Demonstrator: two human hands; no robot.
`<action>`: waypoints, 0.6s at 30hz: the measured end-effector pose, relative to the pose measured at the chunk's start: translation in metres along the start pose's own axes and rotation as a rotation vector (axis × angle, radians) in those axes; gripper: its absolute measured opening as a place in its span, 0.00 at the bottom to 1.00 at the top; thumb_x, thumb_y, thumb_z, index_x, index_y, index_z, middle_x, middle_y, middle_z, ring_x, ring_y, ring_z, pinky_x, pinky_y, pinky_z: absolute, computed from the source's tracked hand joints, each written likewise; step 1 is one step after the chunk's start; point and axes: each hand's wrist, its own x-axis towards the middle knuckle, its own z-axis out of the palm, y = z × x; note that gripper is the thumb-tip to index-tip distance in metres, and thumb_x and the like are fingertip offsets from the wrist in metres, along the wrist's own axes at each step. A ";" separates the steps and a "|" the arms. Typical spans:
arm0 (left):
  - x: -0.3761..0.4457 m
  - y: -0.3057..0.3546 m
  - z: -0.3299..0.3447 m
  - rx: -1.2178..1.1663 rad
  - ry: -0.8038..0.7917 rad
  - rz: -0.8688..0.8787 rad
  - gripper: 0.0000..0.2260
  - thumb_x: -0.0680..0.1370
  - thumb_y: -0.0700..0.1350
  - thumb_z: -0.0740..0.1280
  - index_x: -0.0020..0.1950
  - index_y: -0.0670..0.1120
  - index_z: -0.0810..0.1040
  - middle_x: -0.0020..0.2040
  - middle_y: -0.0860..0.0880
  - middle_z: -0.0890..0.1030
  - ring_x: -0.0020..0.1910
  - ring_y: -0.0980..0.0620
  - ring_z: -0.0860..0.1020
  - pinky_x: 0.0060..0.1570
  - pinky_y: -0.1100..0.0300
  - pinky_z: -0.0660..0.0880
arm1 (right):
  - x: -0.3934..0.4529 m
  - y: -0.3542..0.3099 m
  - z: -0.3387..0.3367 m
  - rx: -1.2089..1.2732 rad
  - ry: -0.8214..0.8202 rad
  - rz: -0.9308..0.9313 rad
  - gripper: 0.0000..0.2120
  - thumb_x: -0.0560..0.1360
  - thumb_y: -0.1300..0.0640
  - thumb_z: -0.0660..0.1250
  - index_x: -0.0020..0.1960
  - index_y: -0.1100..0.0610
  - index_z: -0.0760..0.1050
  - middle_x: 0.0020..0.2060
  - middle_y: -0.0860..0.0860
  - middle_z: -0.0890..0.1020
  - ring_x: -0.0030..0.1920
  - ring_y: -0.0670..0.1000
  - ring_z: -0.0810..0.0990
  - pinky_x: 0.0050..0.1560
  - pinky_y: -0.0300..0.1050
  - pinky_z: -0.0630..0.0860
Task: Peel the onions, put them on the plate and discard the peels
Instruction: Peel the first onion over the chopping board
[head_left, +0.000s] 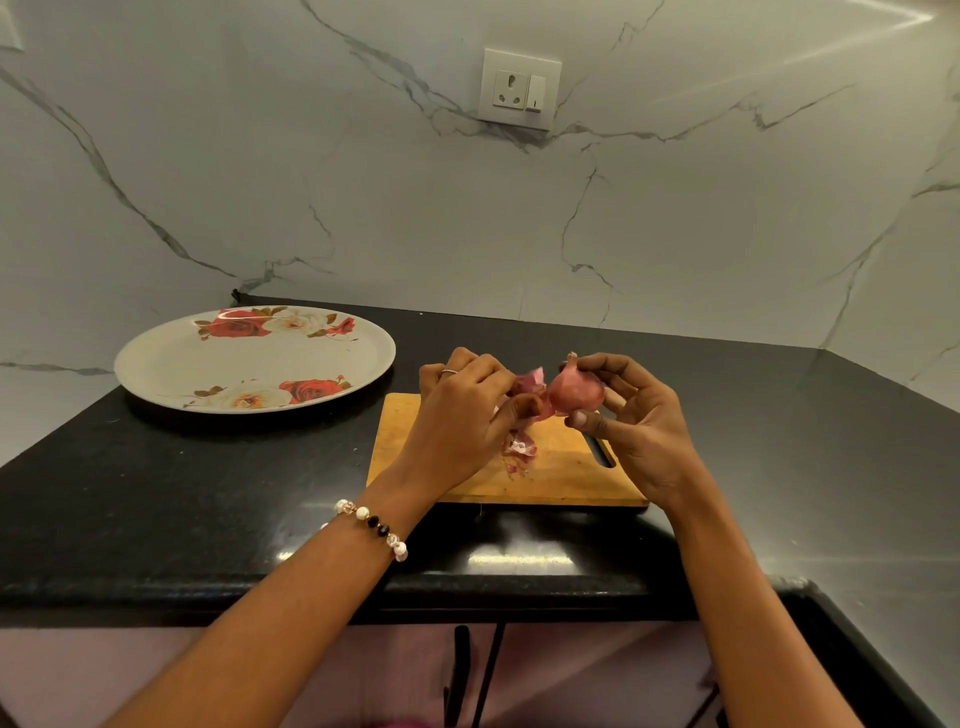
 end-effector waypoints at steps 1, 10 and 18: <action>0.000 0.001 0.000 -0.017 0.008 -0.015 0.25 0.78 0.63 0.54 0.49 0.46 0.82 0.47 0.50 0.82 0.49 0.49 0.76 0.45 0.53 0.61 | 0.000 0.000 0.000 -0.004 -0.019 -0.010 0.26 0.62 0.56 0.83 0.58 0.52 0.79 0.60 0.52 0.81 0.65 0.60 0.77 0.58 0.54 0.80; -0.001 0.004 -0.001 -0.025 -0.084 -0.005 0.23 0.72 0.63 0.66 0.56 0.49 0.82 0.51 0.51 0.82 0.56 0.50 0.74 0.51 0.54 0.55 | -0.001 0.000 0.006 0.164 -0.144 0.116 0.33 0.64 0.51 0.82 0.65 0.55 0.74 0.64 0.61 0.76 0.63 0.65 0.78 0.56 0.55 0.81; -0.001 0.006 -0.001 -0.073 0.030 0.002 0.09 0.70 0.53 0.71 0.45 0.50 0.85 0.39 0.53 0.83 0.45 0.54 0.74 0.48 0.52 0.55 | 0.001 -0.001 0.006 0.159 -0.128 0.111 0.34 0.67 0.47 0.80 0.68 0.55 0.70 0.64 0.61 0.77 0.62 0.64 0.78 0.55 0.57 0.81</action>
